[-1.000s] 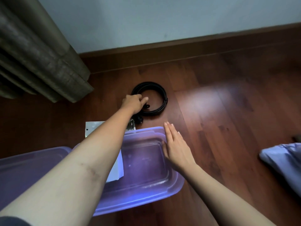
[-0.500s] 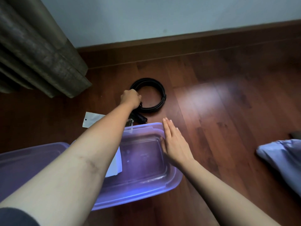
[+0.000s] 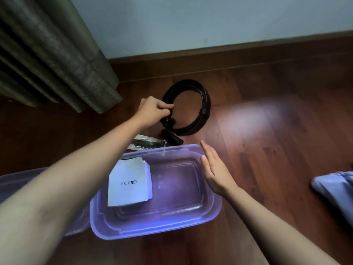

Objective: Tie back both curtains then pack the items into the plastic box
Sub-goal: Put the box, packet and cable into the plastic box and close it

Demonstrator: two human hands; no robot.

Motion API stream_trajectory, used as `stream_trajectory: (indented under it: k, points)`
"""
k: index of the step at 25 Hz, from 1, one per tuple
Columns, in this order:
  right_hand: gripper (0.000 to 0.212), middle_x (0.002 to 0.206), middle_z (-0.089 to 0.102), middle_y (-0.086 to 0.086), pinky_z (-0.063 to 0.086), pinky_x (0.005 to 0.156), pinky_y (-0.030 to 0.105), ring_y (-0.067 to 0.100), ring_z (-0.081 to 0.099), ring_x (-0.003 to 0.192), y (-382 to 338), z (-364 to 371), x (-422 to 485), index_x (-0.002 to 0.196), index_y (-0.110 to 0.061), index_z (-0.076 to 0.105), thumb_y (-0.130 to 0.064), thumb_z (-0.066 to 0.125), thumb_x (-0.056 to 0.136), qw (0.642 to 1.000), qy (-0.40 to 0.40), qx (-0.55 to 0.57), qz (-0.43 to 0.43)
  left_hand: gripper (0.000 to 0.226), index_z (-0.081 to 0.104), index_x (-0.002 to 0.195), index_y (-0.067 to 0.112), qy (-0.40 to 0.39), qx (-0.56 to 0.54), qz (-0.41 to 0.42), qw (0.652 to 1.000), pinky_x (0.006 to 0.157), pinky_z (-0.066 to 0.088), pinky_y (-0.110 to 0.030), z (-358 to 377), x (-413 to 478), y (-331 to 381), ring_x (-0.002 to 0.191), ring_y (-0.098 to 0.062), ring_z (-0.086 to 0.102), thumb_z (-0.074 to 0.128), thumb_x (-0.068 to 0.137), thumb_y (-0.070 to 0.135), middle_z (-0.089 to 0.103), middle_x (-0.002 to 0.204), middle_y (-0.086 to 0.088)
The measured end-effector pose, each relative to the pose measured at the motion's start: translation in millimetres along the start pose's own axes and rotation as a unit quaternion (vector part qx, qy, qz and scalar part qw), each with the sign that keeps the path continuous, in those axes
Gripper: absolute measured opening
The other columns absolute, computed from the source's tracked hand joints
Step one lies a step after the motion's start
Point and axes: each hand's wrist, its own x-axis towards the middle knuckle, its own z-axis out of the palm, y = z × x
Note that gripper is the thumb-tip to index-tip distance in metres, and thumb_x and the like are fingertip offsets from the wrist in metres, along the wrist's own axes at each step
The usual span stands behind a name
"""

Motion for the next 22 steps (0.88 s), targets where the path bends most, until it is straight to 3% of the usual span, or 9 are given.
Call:
stream_trajectory:
  k: [4, 6, 8, 11, 15, 19, 22]
  points:
    - [0.062, 0.155, 0.023, 0.001, 0.012, 0.113, 0.019, 0.009, 0.02, 0.142, 1, -2, 0, 0.147, -0.015, 0.021, -0.04, 0.018, 0.091, 0.999, -0.003, 0.032, -0.003, 0.031, 0.069, 0.088, 0.051, -0.117, 0.04, 0.068, 0.99, 0.087, 0.046, -0.024, -44, -50, -13, 0.084, -0.005, 0.059, 0.062, 0.069, 0.027, 0.075, 0.088, -0.006]
    - [0.062, 0.153, 0.025, -0.002, 0.013, 0.115, 0.022, 0.009, 0.021, 0.141, 3, -2, 2, 0.146, -0.015, 0.023, -0.041, 0.018, 0.091, 0.997, -0.006, 0.075, 0.006, 0.032, 0.07, 0.085, 0.052, -0.167, 0.08, 0.074, 0.98, 0.067, 0.044, -0.016, -57, -72, -20, 0.065, -0.007, 0.057, 0.058, 0.066, 0.029, 0.075, 0.085, -0.004]
    - [0.061, 0.149, 0.029, -0.005, 0.015, 0.113, 0.021, 0.007, 0.024, 0.139, 4, -4, 4, 0.145, -0.017, 0.026, -0.043, 0.019, 0.09, 0.991, -0.01, 0.129, 0.022, 0.031, 0.072, 0.094, 0.042, -0.203, 0.141, 0.091, 0.965, 0.054, 0.04, -0.013, -61, -88, -19, 0.059, -0.012, 0.056, 0.061, 0.072, 0.024, 0.075, 0.088, 0.002]
    - [0.063, 0.151, 0.03, -0.003, 0.018, 0.112, 0.022, 0.004, 0.027, 0.135, 4, -11, 9, 0.145, -0.018, 0.028, -0.044, 0.022, 0.088, 0.983, -0.04, 0.175, 0.048, 0.029, 0.073, 0.101, 0.034, -0.227, 0.237, 0.133, 0.935, 0.061, 0.045, -0.02, -49, -103, -8, 0.07, -0.013, 0.063, 0.061, 0.078, 0.021, 0.074, 0.101, 0.008]
    - [0.063, 0.151, 0.03, -0.004, 0.017, 0.111, 0.022, 0.001, 0.027, 0.133, 1, -14, 11, 0.145, -0.021, 0.028, -0.046, 0.02, 0.088, 0.982, -0.052, 0.174, 0.057, 0.03, 0.072, 0.109, 0.021, -0.242, 0.3, 0.157, 0.909, 0.065, 0.037, -0.023, -3, -112, 4, 0.088, -0.023, 0.065, 0.055, 0.084, 0.017, 0.074, 0.1, -0.002]
    - [0.05, 0.154, 0.024, -0.002, 0.013, 0.112, 0.019, 0.0, 0.022, 0.135, -1, -8, 8, 0.146, -0.017, 0.024, -0.035, 0.028, 0.1, 0.991, -0.038, 0.126, 0.035, 0.032, 0.069, 0.108, 0.01, -0.218, 0.314, 0.073, 0.921, 0.08, 0.051, -0.038, 55, -118, -10, 0.099, -0.038, 0.061, 0.051, 0.082, 0.006, 0.068, 0.105, -0.019]
    - [0.05, 0.155, 0.023, -0.001, 0.012, 0.11, 0.017, 0.008, 0.021, 0.141, 0, -4, 7, 0.147, -0.015, 0.022, -0.021, 0.037, 0.1, 0.998, -0.026, 0.047, 0.014, 0.033, 0.066, 0.111, 0.006, -0.202, 0.289, 0.035, 0.935, 0.087, 0.049, -0.044, 75, -125, -20, 0.104, -0.042, 0.059, 0.047, 0.085, 0.0, 0.064, 0.11, -0.023]
